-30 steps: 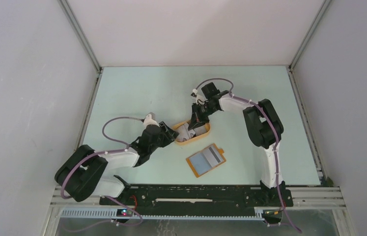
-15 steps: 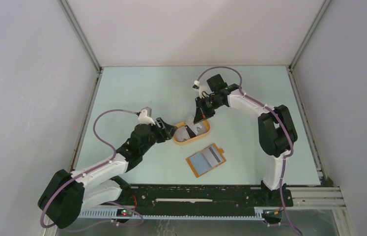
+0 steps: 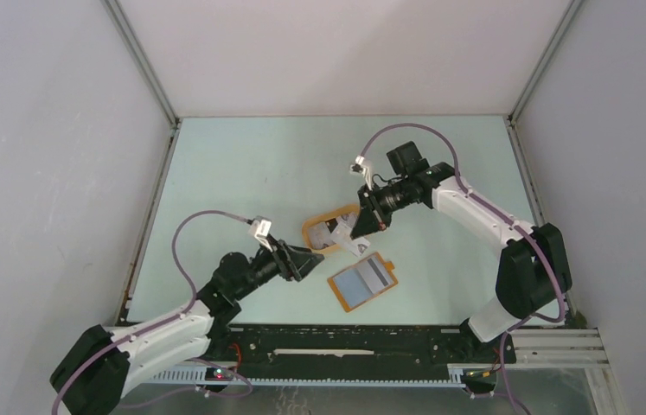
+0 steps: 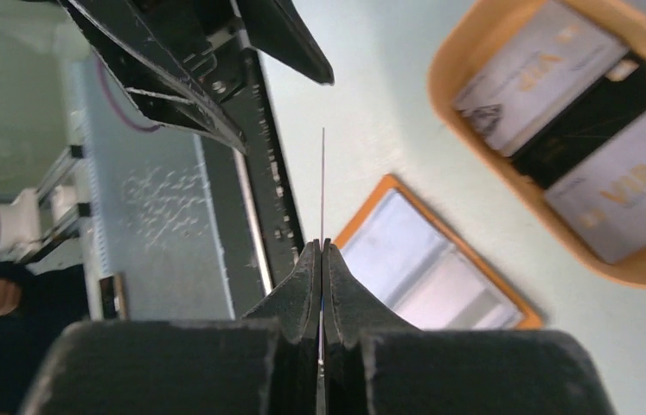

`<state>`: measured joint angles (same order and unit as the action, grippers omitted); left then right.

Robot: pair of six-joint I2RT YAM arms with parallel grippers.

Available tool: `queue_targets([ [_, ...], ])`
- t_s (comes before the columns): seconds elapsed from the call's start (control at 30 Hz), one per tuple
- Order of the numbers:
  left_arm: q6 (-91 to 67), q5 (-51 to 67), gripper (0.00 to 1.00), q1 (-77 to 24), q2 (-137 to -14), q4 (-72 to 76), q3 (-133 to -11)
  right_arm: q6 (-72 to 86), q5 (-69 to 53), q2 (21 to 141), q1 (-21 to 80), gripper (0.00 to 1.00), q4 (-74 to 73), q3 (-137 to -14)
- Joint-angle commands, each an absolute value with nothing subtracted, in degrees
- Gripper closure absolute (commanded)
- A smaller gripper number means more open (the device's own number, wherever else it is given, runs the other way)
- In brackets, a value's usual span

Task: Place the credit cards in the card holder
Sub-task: Pick up the credit card from the storage box.

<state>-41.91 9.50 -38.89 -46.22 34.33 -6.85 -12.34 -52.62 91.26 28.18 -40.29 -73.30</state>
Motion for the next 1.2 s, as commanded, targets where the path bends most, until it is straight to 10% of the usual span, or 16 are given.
queue_targets([
  [0.0, -42.44, 9.09, 0.30, -45.28, -43.44, 48.08, -2.32, -13.88, -63.60, 89.19, 27.01, 1.00, -38.77, -69.64],
  [0.87, -59.84, 7.66, 0.50, -48.61, -69.55, 80.71, -8.79, 7.97, -77.47, 86.73, 25.42, 1.00, -17.96, -62.55],
  [1.17, -59.13, 7.27, 1.00, -48.70, -69.94, 80.92, -9.73, 8.96, -77.20, 86.60, 25.36, 1.00, -16.97, -61.83],
])
